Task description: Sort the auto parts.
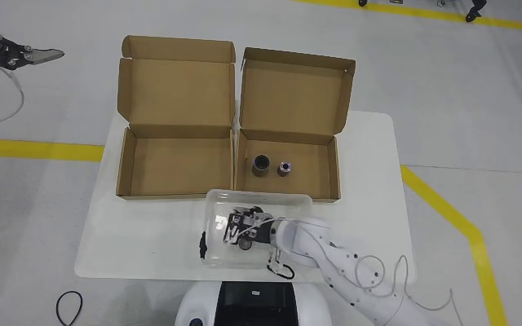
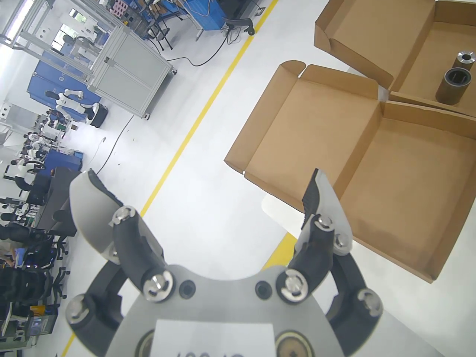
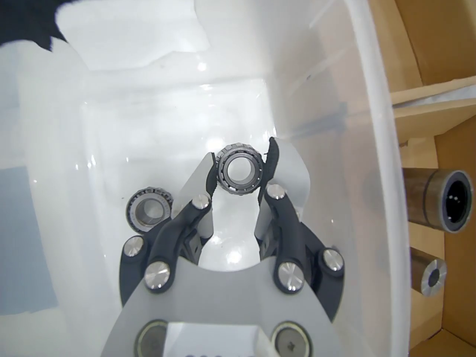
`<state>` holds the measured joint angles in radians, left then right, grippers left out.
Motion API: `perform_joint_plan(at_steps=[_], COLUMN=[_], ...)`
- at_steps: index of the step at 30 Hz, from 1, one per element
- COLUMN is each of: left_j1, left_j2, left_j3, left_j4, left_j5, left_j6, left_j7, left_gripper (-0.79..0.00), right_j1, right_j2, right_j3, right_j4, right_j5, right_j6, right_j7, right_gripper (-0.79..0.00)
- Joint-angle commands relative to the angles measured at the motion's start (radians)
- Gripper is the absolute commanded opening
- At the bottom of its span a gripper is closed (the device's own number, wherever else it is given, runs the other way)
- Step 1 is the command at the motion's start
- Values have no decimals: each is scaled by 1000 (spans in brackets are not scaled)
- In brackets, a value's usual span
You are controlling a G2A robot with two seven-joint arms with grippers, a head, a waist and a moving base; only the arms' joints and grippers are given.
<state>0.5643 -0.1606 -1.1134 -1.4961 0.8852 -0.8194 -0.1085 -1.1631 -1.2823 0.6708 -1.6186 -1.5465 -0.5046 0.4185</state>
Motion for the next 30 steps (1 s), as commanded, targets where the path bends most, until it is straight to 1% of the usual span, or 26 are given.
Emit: perform_joint_plan(at_steps=[1, 7, 10, 13, 25, 30], left_j1=[0, 0, 0, 0, 0, 0], left_j2=[0, 0, 0, 0, 0, 0], left_j3=[0, 0, 0, 0, 0, 0], left_j4=[0, 0, 0, 0, 0, 0], left_j5=[0, 0, 0, 0, 0, 0], left_j6=[0, 0, 0, 0, 0, 0], left_j7=[0, 0, 0, 0, 0, 0], left_gripper=[0, 0, 0, 0, 0, 0], right_j1=[-17, -53, -58, -55, 8, 54], right_j2=[8, 27, 31, 32, 23, 14], right_j3=[17, 64, 82, 99, 162, 171], right_j4=[-31, -112, -133, -145, -116, -111], right_j5=[-5, -20, -20, 3, 136, 167], right_j6=[-11, -50, -54, -56, -57, -59], right_j7=[-19, -76, -82, -117, -349, -393], right_gripper=[-785, -785, -785, -785, -785, -785])
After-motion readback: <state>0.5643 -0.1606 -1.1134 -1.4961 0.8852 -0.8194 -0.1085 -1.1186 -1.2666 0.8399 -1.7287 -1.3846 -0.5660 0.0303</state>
